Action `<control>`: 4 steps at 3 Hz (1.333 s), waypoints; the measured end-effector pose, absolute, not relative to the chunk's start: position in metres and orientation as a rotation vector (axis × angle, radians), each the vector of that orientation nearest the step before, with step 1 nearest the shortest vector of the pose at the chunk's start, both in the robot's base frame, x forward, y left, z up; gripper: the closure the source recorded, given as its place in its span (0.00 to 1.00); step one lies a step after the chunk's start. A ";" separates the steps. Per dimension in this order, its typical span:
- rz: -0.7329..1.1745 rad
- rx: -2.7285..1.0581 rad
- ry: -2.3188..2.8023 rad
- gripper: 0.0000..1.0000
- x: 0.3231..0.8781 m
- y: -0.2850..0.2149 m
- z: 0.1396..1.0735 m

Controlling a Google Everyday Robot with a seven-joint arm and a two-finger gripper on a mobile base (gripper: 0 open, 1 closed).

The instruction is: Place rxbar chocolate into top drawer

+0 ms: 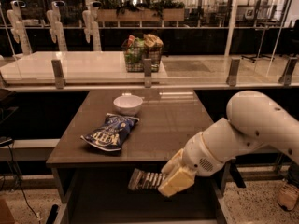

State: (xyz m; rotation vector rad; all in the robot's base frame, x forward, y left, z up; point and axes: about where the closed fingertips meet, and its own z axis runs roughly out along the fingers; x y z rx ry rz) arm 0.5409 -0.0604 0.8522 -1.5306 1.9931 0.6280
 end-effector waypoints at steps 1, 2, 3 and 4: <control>0.682 -1.507 2.091 1.00 0.524 -0.048 0.799; 0.719 -1.443 2.164 1.00 0.518 -0.038 0.756; 0.719 -1.443 2.164 1.00 0.518 -0.038 0.756; 0.714 -1.444 2.191 1.00 0.520 -0.030 0.736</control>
Offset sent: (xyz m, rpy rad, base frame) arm -0.0271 0.0317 -0.1549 0.0007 0.2369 -0.1711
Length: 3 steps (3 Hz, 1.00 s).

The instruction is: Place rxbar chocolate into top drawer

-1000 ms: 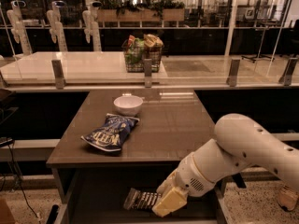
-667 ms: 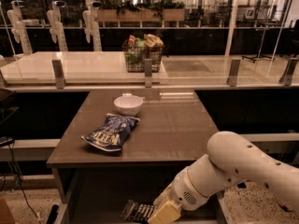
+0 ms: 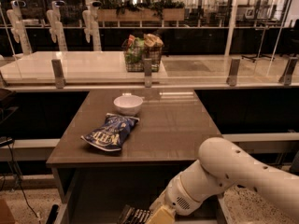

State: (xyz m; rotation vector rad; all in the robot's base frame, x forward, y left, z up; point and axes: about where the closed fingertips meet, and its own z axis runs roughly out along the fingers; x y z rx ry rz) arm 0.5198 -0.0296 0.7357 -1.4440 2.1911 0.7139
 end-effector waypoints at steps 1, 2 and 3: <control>0.719 -1.411 2.217 1.00 0.525 -0.018 0.701; 0.742 -1.374 2.222 1.00 0.533 -0.007 0.676; 0.780 -1.328 2.237 1.00 0.539 0.004 0.646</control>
Offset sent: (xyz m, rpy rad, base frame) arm 0.0233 0.0302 -0.0853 0.0460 0.0312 -0.0781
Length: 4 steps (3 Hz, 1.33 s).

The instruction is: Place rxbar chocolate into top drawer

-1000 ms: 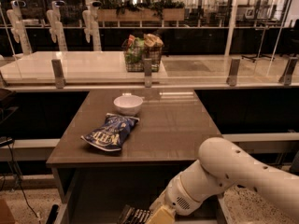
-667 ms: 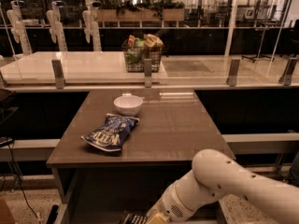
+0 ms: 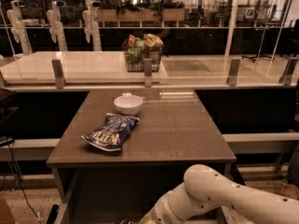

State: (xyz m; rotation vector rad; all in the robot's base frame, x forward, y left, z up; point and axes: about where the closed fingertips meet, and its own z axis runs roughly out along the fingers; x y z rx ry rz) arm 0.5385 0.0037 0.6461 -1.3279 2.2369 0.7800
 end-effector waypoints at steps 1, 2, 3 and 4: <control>0.815 -1.304 2.254 1.00 0.543 0.014 0.622; 0.796 -1.300 2.257 0.81 0.546 0.025 0.617; 0.799 -1.304 2.257 0.51 0.545 0.027 0.615; 0.801 -1.306 2.257 0.28 0.544 0.028 0.615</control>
Offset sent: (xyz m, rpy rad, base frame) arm 0.0123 0.0307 -0.0306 -0.0058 -0.0004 -0.0345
